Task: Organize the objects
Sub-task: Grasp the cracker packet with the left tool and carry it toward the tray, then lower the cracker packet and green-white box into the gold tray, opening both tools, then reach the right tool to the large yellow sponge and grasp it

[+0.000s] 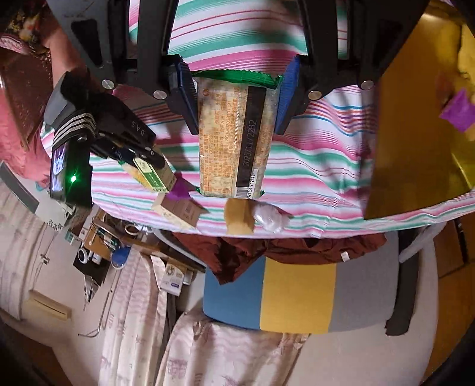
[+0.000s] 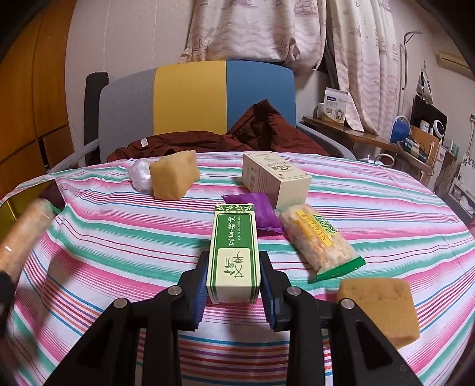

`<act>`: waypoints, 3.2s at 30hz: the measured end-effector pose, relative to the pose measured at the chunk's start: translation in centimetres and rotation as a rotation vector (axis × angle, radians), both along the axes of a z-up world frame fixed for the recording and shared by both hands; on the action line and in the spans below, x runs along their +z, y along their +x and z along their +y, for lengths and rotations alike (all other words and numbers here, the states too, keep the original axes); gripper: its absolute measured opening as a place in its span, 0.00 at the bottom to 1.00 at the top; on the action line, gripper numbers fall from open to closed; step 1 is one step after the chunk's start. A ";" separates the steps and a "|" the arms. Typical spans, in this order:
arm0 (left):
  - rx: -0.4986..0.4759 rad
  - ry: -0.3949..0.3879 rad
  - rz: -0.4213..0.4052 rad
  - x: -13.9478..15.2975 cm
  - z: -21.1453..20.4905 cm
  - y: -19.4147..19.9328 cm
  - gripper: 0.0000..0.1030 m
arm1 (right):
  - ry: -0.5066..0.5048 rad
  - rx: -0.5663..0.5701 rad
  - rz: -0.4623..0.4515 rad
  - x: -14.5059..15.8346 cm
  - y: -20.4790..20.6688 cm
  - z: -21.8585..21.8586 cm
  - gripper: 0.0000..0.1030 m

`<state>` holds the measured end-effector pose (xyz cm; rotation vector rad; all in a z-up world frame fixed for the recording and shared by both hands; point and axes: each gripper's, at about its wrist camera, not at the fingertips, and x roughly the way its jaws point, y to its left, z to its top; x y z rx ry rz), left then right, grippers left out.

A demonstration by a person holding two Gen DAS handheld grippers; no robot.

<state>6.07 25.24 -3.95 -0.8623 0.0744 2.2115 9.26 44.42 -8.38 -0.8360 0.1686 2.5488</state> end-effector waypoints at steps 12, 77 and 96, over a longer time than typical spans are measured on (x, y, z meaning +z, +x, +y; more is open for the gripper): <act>0.202 0.012 -0.007 1.1 -8.1 -2.7 0.48 | 0.031 0.005 0.007 0.3 0.1 -0.5 0.29; 0.633 0.091 -0.114 0.4 -22.6 -4.5 1.00 | -0.240 0.445 -0.016 5.7 -3.7 -19.9 0.43; 0.331 0.003 -0.066 0.3 -14.6 -0.2 1.00 | -0.141 -0.158 0.032 5.8 5.0 -1.2 0.73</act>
